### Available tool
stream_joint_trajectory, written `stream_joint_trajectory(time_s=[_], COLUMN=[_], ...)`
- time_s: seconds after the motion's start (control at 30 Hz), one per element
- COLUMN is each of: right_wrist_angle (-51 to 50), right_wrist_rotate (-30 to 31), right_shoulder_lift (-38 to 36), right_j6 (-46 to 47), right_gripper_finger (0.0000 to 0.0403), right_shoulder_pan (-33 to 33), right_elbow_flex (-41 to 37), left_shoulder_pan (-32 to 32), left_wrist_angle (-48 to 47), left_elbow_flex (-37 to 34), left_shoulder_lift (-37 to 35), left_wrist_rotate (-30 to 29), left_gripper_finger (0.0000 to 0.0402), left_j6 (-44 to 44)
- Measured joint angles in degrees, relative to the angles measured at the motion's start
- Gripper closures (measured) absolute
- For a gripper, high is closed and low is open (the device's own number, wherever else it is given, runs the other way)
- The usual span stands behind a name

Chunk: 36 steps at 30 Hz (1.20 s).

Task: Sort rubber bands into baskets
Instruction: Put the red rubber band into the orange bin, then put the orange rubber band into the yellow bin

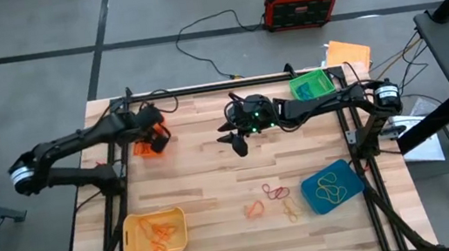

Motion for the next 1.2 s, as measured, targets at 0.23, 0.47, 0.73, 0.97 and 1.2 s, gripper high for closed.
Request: stream_joint_trajectory(time_s=[0.23, 0.47, 0.73, 0.97, 1.2], right_wrist_angle=[-0.04, -2.23, -4.87, -23.32, -37.63], right_wrist_rotate=[0.0, -0.02, -0.02, -0.02, -0.04], right_shoulder_lift=[0.0, 0.0, -0.02, -1.26, -1.31], right_j6=[-0.18, -0.08, 0.03, 0.44, 2.86], right_gripper_finger=[0.0219, 0.0215, 0.0215, 0.0216, 0.0216], right_shoulder_pan=[0.0, 0.0, 0.0, 1.21, 4.97], right_elbow_flex=[-0.06, -0.04, 0.65, 4.7, 6.63], left_shoulder_pan=[1.98, 2.02, 1.47, -4.11, -16.61], left_wrist_angle=[0.5, 0.67, 0.54, 2.28, 14.2], left_elbow_flex=[-0.02, 0.0, 0.72, 1.57, 0.34], left_shoulder_lift=[4.17, 8.56, 10.11, 4.64, -2.27], left_wrist_rotate=[-1.64, -2.82, -6.14, -6.25, -6.2], left_gripper_finger=[0.0401, 0.0364, 0.0276, 0.0244, 0.0244], left_j6=[0.57, -0.47, -0.58, -0.62, 2.65])
